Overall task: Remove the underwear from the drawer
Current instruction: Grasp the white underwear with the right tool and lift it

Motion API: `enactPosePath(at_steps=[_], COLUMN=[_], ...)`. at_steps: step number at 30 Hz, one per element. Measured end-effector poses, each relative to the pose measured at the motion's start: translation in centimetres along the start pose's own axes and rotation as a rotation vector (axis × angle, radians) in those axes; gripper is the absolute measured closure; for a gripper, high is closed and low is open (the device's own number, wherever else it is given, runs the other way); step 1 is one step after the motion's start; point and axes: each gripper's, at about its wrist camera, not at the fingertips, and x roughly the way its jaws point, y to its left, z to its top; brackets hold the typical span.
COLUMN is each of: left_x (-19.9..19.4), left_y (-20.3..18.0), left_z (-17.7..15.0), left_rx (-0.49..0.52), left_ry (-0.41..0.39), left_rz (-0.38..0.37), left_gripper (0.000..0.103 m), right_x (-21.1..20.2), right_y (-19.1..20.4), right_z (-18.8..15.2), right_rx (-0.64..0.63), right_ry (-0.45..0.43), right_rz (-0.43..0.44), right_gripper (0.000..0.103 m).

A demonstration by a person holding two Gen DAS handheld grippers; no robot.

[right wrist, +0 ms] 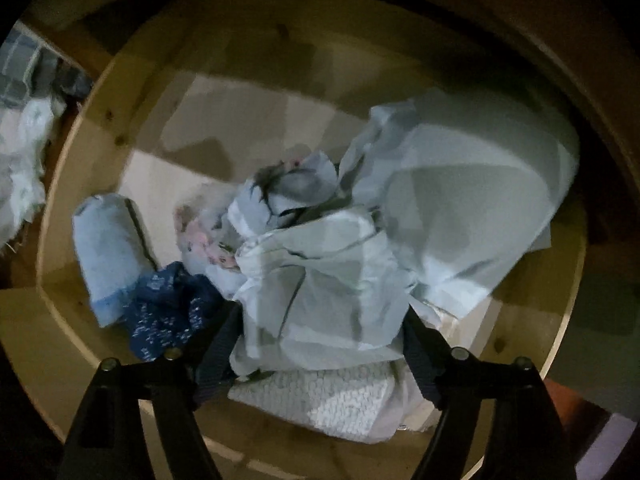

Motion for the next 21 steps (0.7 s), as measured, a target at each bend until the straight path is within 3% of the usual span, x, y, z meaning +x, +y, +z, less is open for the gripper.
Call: enactPosePath(at_steps=[12, 19, 21], left_x=[0.3, 0.5, 0.5], left_y=[-0.6, -1.3, -1.4], left_z=[-0.4, -0.6, -0.7], left_rx=[0.024, 0.054, 0.065], left_ry=[0.007, 0.010, 0.014], left_rz=[0.004, 0.008, 0.004], left_gripper=[0.016, 0.016, 0.016], right_x=[2.4, 1.5, 0.6], right_y=[2.1, 3.9, 3.7], right_z=[2.4, 1.4, 0.7], right_rx=[-0.106, -0.150, -0.148], right_ry=[0.080, 0.021, -0.009], right_rz=[-0.088, -0.107, -0.098], right_gripper=[0.024, 0.050, 0.053])
